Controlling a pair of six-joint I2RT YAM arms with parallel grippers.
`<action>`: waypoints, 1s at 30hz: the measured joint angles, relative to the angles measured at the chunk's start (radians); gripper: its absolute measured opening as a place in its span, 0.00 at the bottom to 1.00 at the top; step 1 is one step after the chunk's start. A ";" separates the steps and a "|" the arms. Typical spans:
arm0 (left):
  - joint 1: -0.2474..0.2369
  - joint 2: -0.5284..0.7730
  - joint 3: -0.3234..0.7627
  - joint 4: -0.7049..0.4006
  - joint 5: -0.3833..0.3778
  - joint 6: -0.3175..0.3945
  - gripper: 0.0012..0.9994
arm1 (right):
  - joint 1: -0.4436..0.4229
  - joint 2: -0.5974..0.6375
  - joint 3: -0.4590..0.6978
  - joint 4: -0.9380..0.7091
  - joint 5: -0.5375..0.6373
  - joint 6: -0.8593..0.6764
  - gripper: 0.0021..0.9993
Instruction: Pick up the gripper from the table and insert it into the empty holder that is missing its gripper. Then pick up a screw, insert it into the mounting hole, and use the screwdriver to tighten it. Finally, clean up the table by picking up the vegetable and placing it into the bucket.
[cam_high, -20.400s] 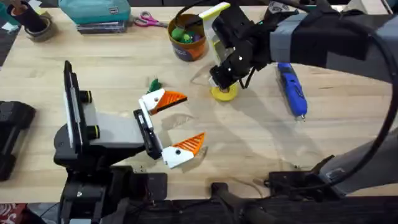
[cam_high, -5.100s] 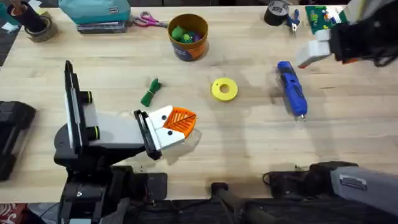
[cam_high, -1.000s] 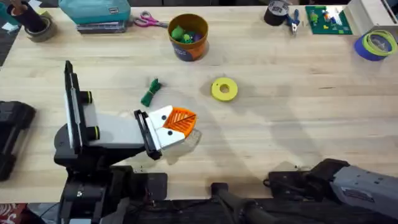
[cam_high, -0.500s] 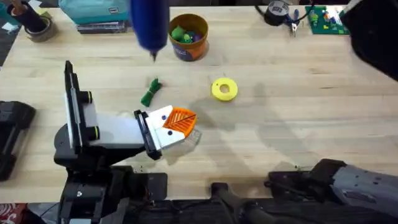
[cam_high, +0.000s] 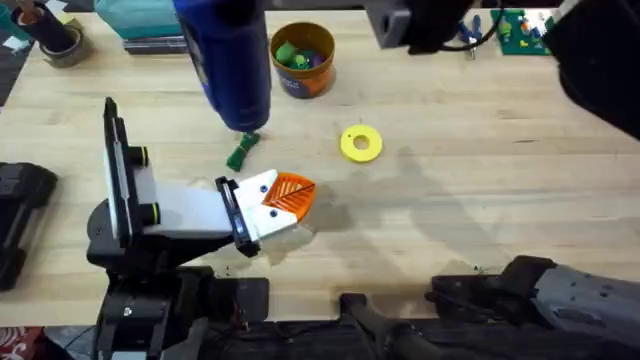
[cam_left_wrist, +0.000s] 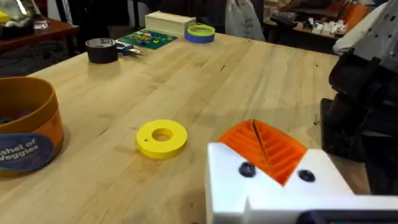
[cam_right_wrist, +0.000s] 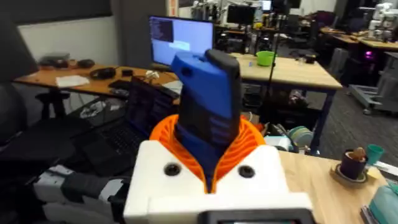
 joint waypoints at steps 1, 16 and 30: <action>0.000 0.000 0.000 0.000 0.000 0.000 0.01 | 0.000 0.000 0.000 0.000 -0.009 -0.003 0.02; 0.000 0.000 0.000 0.000 0.000 0.000 0.01 | 0.000 0.000 -0.001 -0.003 -0.079 -0.030 0.02; 0.000 0.000 0.000 0.000 0.000 0.000 0.01 | 0.000 0.000 -0.109 0.071 -0.093 -0.060 0.02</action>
